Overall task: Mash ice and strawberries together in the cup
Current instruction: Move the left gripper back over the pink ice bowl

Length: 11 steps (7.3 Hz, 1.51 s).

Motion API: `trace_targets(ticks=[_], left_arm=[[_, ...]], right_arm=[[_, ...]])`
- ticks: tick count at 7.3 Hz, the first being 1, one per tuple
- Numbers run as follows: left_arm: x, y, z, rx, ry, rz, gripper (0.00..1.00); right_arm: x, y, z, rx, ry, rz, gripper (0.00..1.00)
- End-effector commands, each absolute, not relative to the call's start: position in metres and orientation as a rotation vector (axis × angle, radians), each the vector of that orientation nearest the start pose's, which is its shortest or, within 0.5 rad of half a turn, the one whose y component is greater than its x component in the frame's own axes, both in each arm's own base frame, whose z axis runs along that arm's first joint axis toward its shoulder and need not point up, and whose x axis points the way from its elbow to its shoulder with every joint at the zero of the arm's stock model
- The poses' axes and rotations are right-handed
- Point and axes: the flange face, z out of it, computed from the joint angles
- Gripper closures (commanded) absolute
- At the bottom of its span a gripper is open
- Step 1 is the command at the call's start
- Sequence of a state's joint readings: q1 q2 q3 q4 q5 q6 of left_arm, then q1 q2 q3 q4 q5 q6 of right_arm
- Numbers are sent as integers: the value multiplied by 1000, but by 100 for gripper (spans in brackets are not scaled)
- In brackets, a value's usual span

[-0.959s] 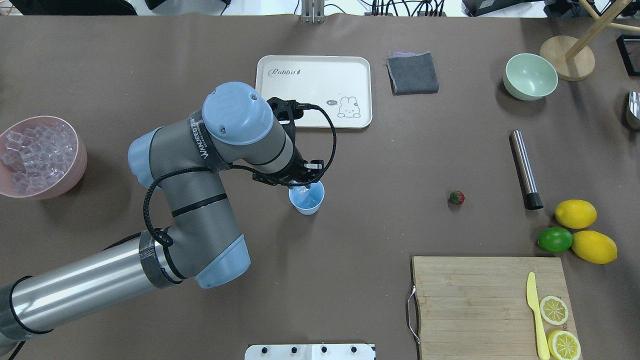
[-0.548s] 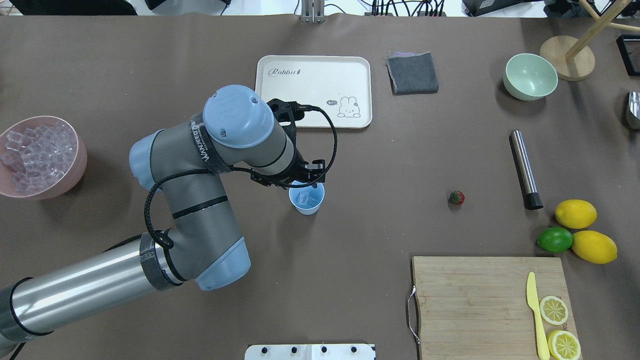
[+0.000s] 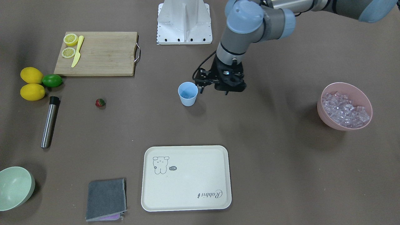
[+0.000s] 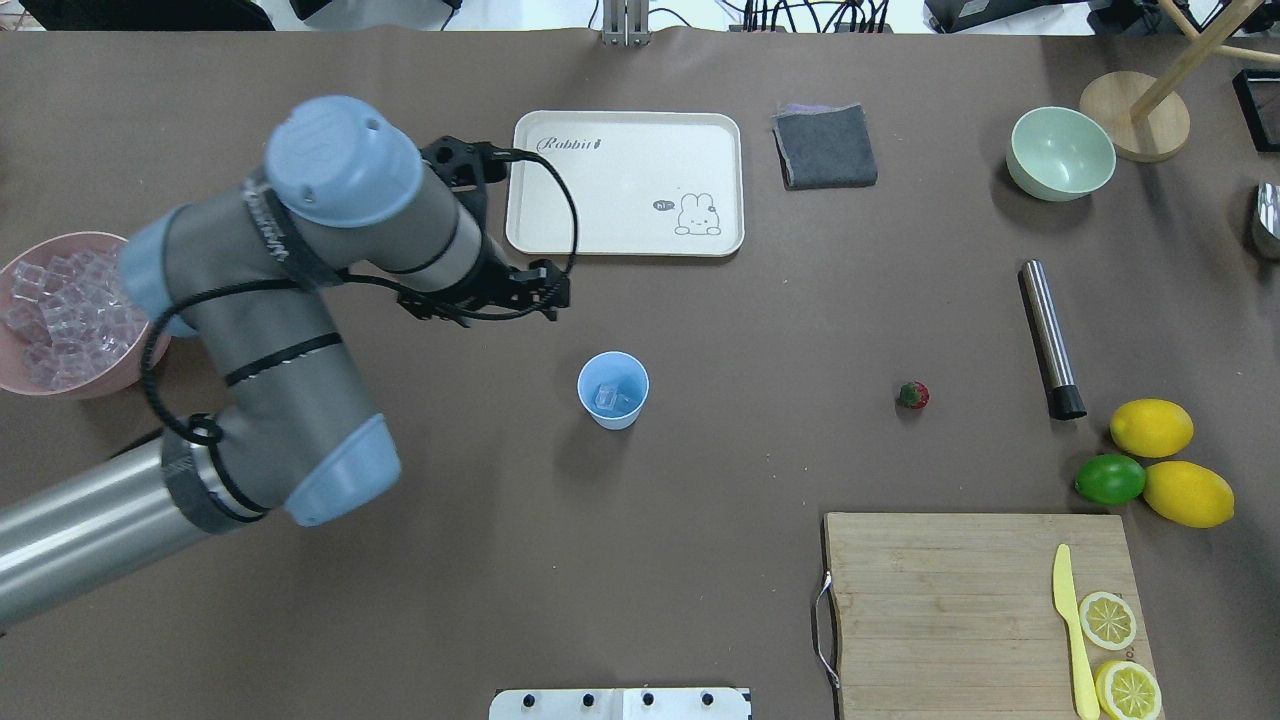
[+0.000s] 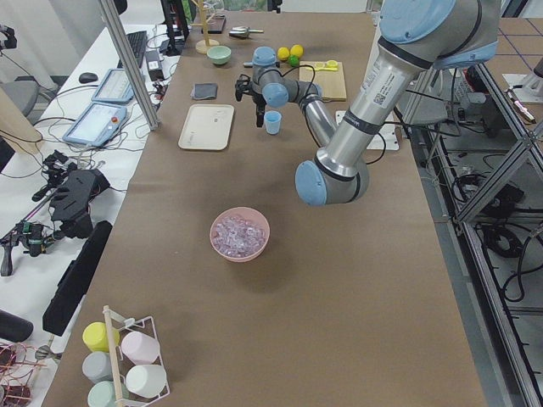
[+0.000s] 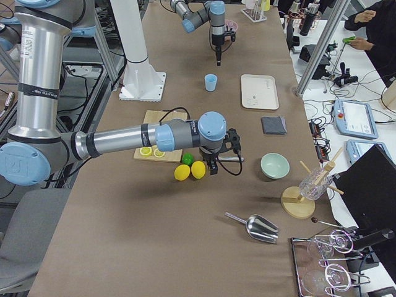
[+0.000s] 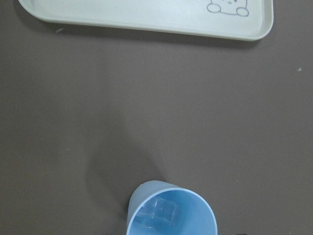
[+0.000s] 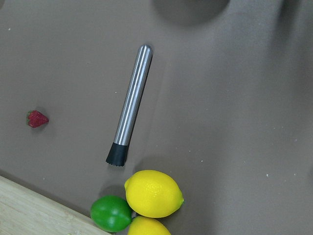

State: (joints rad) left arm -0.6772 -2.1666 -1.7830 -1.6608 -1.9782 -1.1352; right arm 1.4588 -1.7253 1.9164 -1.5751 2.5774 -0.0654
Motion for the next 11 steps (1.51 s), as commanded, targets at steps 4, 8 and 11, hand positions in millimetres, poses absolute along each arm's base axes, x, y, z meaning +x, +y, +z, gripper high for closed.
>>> trace_targets(ticks=[4,8,11], left_arm=[[227,-484,396,254,727,182,4],[180,-495,483,9,725,-216,4],[179,-490,527,1,752,-303,5]], right_arm=[[1,-431,540,151,-1010,-258,0],[1,-430,541,149,-1010,-256,0],[1,-431,539,153,-1010,-258,0]])
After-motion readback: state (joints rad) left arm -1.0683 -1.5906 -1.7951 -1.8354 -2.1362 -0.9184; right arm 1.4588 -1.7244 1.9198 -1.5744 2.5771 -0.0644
